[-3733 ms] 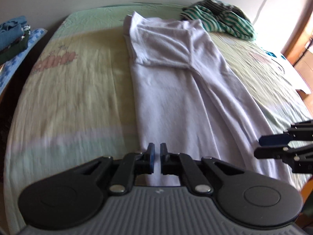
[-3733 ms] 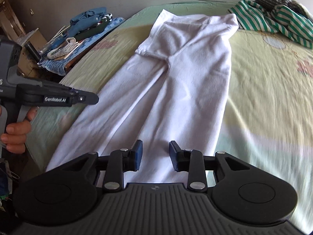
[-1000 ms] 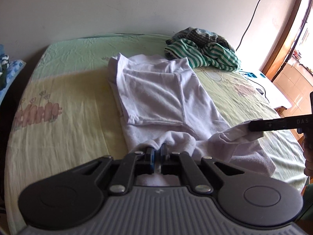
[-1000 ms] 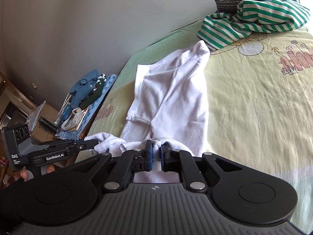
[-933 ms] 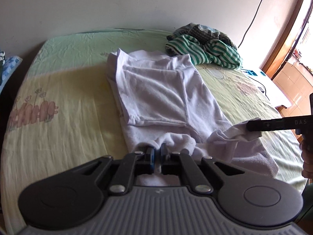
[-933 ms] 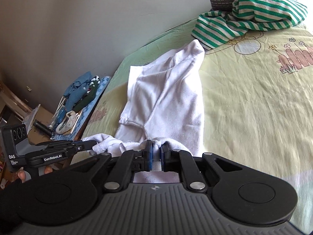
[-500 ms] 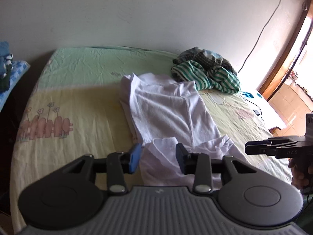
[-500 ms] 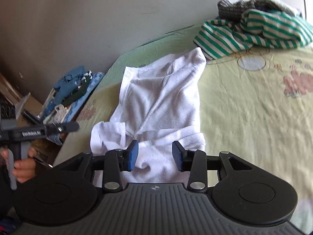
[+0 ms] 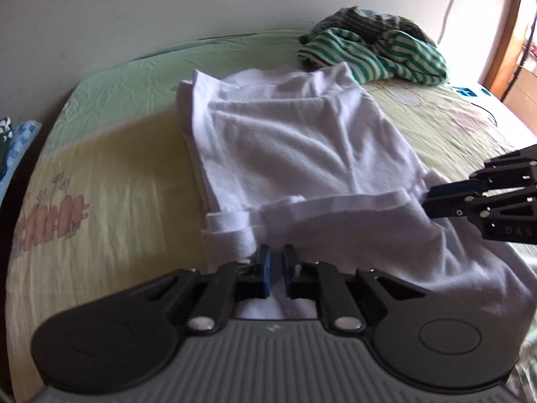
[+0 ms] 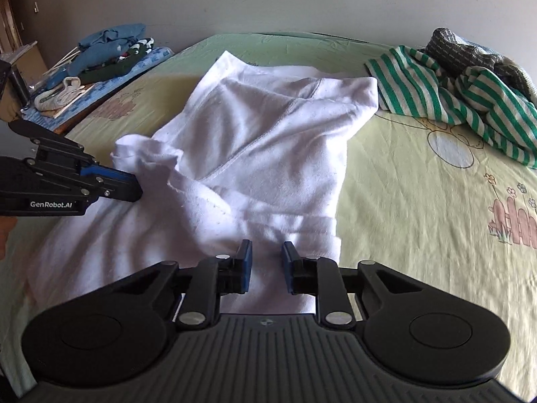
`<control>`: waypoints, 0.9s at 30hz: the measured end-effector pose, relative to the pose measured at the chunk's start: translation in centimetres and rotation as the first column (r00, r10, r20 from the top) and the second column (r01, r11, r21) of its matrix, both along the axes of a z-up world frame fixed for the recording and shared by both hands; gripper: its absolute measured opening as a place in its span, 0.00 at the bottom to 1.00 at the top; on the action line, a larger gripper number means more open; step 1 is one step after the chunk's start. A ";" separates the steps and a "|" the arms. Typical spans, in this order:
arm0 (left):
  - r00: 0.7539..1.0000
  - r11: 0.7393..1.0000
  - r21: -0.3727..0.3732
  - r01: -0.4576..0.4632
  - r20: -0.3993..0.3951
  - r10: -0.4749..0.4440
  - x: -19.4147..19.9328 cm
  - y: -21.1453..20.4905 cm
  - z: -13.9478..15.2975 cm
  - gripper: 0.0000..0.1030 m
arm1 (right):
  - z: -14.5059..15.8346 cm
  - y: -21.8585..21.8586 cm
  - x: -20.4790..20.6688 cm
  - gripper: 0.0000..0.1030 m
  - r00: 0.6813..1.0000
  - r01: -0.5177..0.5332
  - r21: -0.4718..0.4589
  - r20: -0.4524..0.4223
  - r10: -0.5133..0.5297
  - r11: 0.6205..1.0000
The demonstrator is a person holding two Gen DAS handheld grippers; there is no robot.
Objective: Fold clothes
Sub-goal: 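Lay the hem over the shirt body with the left gripper and release it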
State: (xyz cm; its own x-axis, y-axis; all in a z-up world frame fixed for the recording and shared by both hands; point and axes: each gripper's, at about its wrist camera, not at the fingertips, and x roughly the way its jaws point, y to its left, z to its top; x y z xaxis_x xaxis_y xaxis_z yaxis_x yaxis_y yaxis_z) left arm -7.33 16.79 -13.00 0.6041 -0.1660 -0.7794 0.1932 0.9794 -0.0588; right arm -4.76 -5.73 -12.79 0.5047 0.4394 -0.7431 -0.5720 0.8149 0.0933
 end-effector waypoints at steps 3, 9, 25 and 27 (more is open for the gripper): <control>1.000 1.000 -0.019 -0.016 -0.013 0.016 -0.3 0.5 0.3 0.11 | 0.2 0.2 0.8 0.15 1.000 0.030 0.034 0.005 -0.030 0.999; 0.997 0.998 -0.024 -0.061 -0.040 0.060 -1.8 0.5 0.5 0.11 | 1.5 -1.6 -0.4 0.19 0.995 0.097 0.068 -0.008 -0.097 0.993; 0.983 0.987 0.040 -0.156 -0.093 0.159 -0.2 -1.4 0.8 0.11 | 0.8 1.0 -0.9 0.21 0.985 0.112 0.160 -0.147 -0.088 0.981; 0.983 0.987 0.040 -0.155 -0.098 0.158 -0.1 -1.4 0.8 0.11 | 0.3 1.8 -0.6 0.20 0.986 0.110 0.102 -0.135 -0.095 0.989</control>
